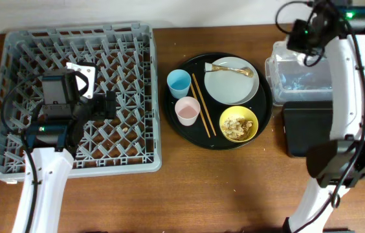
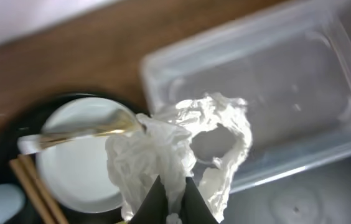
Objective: Sort waste into correct bins and load items into the dishwasher rack
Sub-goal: 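Carry the tissue right and drop it into the clear bin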
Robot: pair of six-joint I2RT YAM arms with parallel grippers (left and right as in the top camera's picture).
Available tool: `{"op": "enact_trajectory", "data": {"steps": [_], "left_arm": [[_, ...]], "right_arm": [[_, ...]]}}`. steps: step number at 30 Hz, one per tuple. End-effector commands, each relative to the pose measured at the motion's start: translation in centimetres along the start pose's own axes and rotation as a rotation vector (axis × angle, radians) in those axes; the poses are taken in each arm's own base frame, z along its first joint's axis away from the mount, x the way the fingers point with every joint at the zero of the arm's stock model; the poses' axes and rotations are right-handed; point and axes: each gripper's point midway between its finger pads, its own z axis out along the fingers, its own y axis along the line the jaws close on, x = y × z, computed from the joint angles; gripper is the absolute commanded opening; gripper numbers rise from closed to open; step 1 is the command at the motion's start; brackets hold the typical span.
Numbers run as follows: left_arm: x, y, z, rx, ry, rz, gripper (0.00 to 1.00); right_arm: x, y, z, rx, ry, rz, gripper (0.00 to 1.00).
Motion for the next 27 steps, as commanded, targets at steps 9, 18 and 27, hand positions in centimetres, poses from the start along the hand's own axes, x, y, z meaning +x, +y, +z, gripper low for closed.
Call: {"op": "enact_trajectory", "data": {"steps": [9,18,27], "left_arm": [[-0.8,-0.1,-0.3,0.008,-0.019,0.016,0.99],[-0.8,-0.1,-0.3,0.009,-0.020,0.016,0.99],[-0.8,-0.1,-0.3,0.008,-0.019,0.016,0.99]], "right_arm": [[2.6,-0.5,7.4,-0.055,0.097,0.028,0.98],[0.5,12.5,2.7,-0.187,-0.086,0.066,0.96],[5.9,15.1,12.5,-0.058,0.065,0.347,0.96]]}}
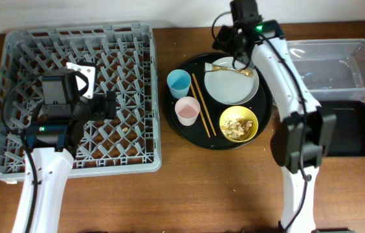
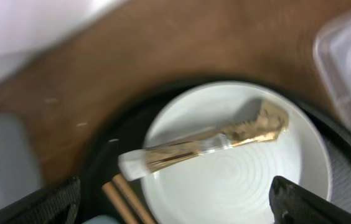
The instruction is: Sort waste into correct bins and load items into the dishwasher rack
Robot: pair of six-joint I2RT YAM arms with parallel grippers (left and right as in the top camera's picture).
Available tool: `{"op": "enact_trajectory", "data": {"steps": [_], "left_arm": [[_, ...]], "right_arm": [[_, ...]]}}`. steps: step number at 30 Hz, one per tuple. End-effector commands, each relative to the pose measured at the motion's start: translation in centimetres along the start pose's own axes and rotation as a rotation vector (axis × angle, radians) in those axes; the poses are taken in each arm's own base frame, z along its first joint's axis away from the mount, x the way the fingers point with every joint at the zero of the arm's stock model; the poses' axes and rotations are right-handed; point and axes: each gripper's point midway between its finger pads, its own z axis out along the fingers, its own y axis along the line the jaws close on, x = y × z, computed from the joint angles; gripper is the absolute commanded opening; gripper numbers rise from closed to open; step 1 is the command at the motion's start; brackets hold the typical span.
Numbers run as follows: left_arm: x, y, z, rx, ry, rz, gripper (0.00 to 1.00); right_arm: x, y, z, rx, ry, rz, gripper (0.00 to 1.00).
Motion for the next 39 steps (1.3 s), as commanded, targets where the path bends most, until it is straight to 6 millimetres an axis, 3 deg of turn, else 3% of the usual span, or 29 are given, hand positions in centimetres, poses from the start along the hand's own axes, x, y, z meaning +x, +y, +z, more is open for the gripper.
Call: {"op": "enact_trajectory", "data": {"steps": [1,7,11,16,17,19,21,23,24,27,29,31,33,35,36,38,39], "left_arm": [[-0.8,-0.1,-0.3,0.009,-0.020,0.016,0.99],[-0.8,-0.1,-0.3,0.008,-0.019,0.016,0.99],[-0.8,-0.1,-0.3,0.008,-0.019,0.016,0.99],[-0.8,-0.1,-0.3,0.008,-0.019,0.016,0.99],[-0.8,-0.1,-0.3,0.008,-0.019,0.016,0.99],[-0.8,-0.1,-0.3,0.008,-0.019,0.016,0.99],[-0.8,-0.1,-0.3,0.008,-0.019,0.016,0.99],[-0.8,-0.1,-0.3,0.009,-0.020,0.016,0.99],[-0.8,-0.1,-0.3,0.009,-0.020,0.016,0.99],[-0.8,-0.1,-0.3,0.008,-0.019,0.016,0.99],[-0.8,-0.1,-0.3,0.009,-0.020,0.016,0.99],[-0.8,-0.1,-0.3,0.009,-0.020,0.016,0.99],[-0.8,-0.1,-0.3,0.009,-0.020,0.016,0.99],[-0.8,-0.1,-0.3,0.009,-0.020,0.016,0.99],[-0.8,-0.1,-0.3,0.008,-0.019,0.016,0.99],[-0.7,-0.1,-0.3,0.008,-0.019,0.016,0.99],[-0.8,-0.1,-0.3,0.009,-0.020,0.016,0.99]], "right_arm": [[1.0,-1.3,2.8,0.058,0.032,0.154,0.93],[3.7,-2.6,7.3,0.116,0.117,0.160,0.81],[4.3,-3.2,8.9,0.135,0.129,0.158,0.70],[4.2,-4.2,9.8,0.176,0.110,0.108,0.24],[4.1,-4.1,9.8,0.173,0.107,0.068,0.04],[3.9,-3.6,9.3,0.145,0.117,-0.013,0.04],[3.2,-2.2,7.0,0.074,0.123,-0.098,0.04],[1.0,-1.4,2.2,0.021,0.092,-0.115,0.04],[-1.4,-1.7,-2.2,0.001,0.044,-0.120,0.04],[-5.3,-4.4,-8.6,-0.007,-0.044,-0.098,0.04],[-8.1,-9.7,-11.9,0.056,-0.091,-0.012,0.04],[-9.1,-13.9,-12.0,0.115,-0.074,0.058,0.04],[-9.3,-18.3,-9.7,0.177,-0.027,0.127,0.05],[-8.9,-20.4,-7.8,0.204,0.009,0.159,0.06],[-8.5,-21.3,-6.5,0.216,0.028,0.170,0.18],[-8.2,-22.0,-4.5,0.220,0.041,0.147,0.64],[-8.4,-22.0,-4.1,0.215,0.035,0.121,0.80]]}}
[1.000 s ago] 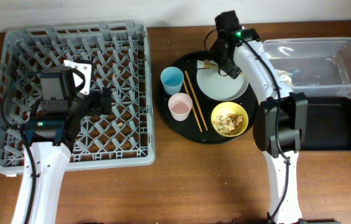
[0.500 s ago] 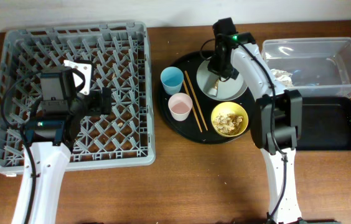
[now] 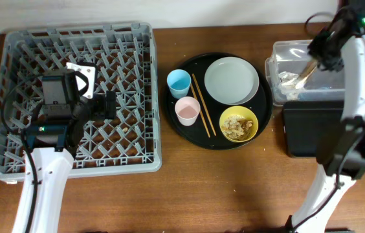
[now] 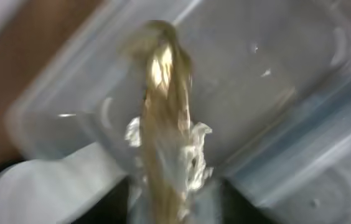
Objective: Sort waste into correct bins and load items into the dishwasher rack
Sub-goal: 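Drop the gold spoon into the clear bin with the right gripper, then grasp the rim of the yellow bowl with the right gripper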
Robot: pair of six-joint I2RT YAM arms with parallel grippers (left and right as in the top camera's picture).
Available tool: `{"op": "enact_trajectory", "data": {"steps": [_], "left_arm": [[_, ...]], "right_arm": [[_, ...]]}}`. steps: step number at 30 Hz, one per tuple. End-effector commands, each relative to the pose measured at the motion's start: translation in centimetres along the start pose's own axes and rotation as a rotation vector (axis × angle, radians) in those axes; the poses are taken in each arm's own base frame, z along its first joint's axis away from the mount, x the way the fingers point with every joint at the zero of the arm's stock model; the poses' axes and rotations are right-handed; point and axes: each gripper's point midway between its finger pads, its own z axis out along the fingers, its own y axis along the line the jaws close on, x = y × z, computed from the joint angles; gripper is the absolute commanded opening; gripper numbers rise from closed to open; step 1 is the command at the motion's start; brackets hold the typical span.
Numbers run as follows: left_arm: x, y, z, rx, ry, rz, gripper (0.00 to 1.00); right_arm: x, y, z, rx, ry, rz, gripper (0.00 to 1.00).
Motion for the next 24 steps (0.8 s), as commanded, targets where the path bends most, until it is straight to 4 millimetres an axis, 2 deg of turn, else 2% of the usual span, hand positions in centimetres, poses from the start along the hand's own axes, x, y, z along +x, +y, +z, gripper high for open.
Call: {"op": "enact_trajectory", "data": {"steps": [1,4,5,6,8,10,12,14,15,18,22,24], "left_arm": [[-0.8,-0.1,-0.3,0.009,-0.020,0.016,0.99],[-0.8,-0.1,-0.3,0.009,-0.020,0.016,0.99],[-0.8,-0.1,-0.3,0.008,-0.019,0.016,0.99],[-0.8,-0.1,-0.3,0.008,-0.019,0.016,0.99],[-0.8,-0.1,-0.3,0.008,-0.019,0.016,0.99],[-0.8,-0.1,-0.3,0.009,-0.020,0.016,0.99],[-0.8,-0.1,-0.3,0.009,-0.020,0.016,0.99],[-0.8,-0.1,-0.3,0.008,-0.019,0.016,0.99],[-0.8,-0.1,-0.3,0.008,-0.019,0.016,0.99],[-0.8,-0.1,-0.3,0.009,-0.020,0.016,0.99],[-0.8,-0.1,-0.3,0.009,-0.020,0.016,0.99],[-0.8,-0.1,-0.3,0.009,-0.020,0.016,0.99]], "right_arm": [[0.1,0.4,1.0,-0.010,-0.003,-0.069,0.83],[0.0,2.8,-1.3,-0.148,-0.003,-0.168,0.86],[0.1,3.6,-2.8,-0.203,-0.003,-0.196,0.86],[0.7,4.8,-5.3,-0.279,0.002,-0.238,0.86],[2.1,5.9,-8.9,-0.356,0.016,-0.299,0.85],[5.1,6.7,-12.8,-0.386,0.046,-0.366,0.85],[8.7,7.0,-14.7,-0.356,0.105,-0.441,0.85],[11.3,7.2,-14.9,-0.311,0.167,-0.490,0.85],[13.1,7.4,-14.4,-0.273,0.207,-0.531,0.85],[16.3,8.1,-13.1,-0.228,0.273,-0.601,0.84],[21.0,9.2,-9.2,-0.199,0.368,-0.669,0.85],[23.3,9.6,-6.7,-0.190,0.397,-0.700,0.84]]}}
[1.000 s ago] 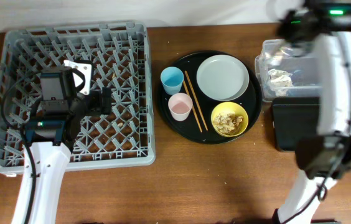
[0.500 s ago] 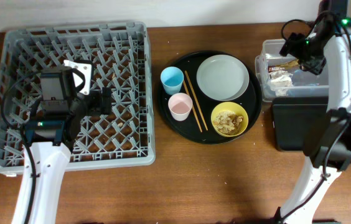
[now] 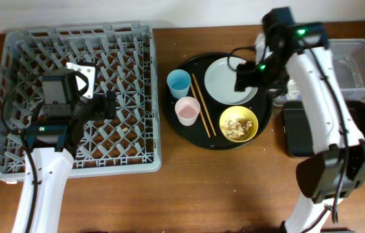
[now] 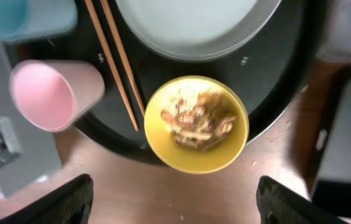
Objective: Sort waste into correct bins and load items into the dishwasher rack
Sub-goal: 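Grasp the rim of the yellow bowl with the right gripper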
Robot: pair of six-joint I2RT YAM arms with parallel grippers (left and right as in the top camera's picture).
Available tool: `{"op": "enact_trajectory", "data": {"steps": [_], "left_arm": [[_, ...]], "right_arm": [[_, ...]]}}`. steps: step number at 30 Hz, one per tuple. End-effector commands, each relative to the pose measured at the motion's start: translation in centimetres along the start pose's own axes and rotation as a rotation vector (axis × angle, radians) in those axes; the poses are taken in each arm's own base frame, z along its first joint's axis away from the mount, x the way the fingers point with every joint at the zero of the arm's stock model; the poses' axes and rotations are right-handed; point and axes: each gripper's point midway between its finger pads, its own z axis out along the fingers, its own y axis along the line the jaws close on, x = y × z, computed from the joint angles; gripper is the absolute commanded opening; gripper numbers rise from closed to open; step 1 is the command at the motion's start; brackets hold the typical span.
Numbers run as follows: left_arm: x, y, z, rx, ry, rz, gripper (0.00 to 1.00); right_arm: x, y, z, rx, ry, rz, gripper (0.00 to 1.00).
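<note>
On the round black tray (image 3: 260,115) stand a blue cup (image 3: 178,82), a pink cup (image 3: 187,110), a pair of chopsticks (image 3: 202,103), a bare white plate (image 3: 226,81) and a yellow bowl of food scraps (image 3: 239,123). My right gripper (image 3: 247,76) hangs open above the tray. In the right wrist view the yellow bowl (image 4: 196,123) lies just ahead of the gripper (image 4: 174,205), with the pink cup (image 4: 57,93) and chopsticks (image 4: 116,59) to its left. My left gripper (image 3: 108,103) rests over the grey dishwasher rack (image 3: 14,77); its jaws are not clear.
A clear plastic bin (image 3: 357,61) stands at the back right, partly behind my right arm. A black bin (image 3: 318,133) sits in front of it. The tray lies between the rack and the bins on the brown wooden table (image 3: 221,188).
My right gripper held a gold utensil over the clear bin. Now it is open and empty over the tray near the yellow bowl. The left arm has not moved.
My right gripper first held a crumpled white tissue over the clear bin. Then it was open above the plate, where a gold utensil lay. Then it held that utensil over the clear bin, the plate left bare. Now it is back over the tray, open.
</note>
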Motion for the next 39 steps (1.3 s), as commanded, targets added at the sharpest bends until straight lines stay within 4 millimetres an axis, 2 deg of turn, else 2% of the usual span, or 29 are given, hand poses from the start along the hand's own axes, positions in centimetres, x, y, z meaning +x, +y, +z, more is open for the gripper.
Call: {"op": "enact_trajectory", "data": {"steps": [1,7,14,17,21,27,29,32,39], "left_arm": [[-0.8,-0.1,-0.3,0.008,-0.019,0.016,0.99],[-0.8,-0.1,-0.3,0.009,-0.020,0.016,0.99],[-0.8,-0.1,-0.3,0.009,-0.020,0.016,0.99],[-0.8,-0.1,-0.3,0.009,-0.020,0.016,0.99],[-0.8,-0.1,-0.3,0.009,-0.020,0.016,0.99],[-0.8,-0.1,-0.3,0.009,-0.020,0.016,0.99],[-0.8,-0.1,-0.3,0.009,-0.020,0.016,0.99],[-0.8,-0.1,-0.3,0.009,-0.020,0.016,0.99],[-0.8,-0.1,-0.3,0.008,-0.019,0.016,0.99]], "right_arm": [[1.3,0.9,4.2,0.025,0.046,-0.038,0.83],[2.3,2.6,9.3,0.017,0.042,-0.102,0.72],[3.2,2.3,12.6,0.028,0.041,-0.095,0.56],[3.4,2.1,13.2,0.027,0.042,-0.095,0.53],[3.4,2.2,13.3,0.023,0.039,-0.068,0.42],[4.4,3.3,14.4,0.110,0.040,-0.129,0.39],[4.4,3.6,14.6,0.138,0.030,-0.151,0.35],[4.1,2.7,14.6,0.221,0.001,-0.132,0.31],[4.2,2.0,14.9,0.249,-0.002,-0.131,0.30]]}}
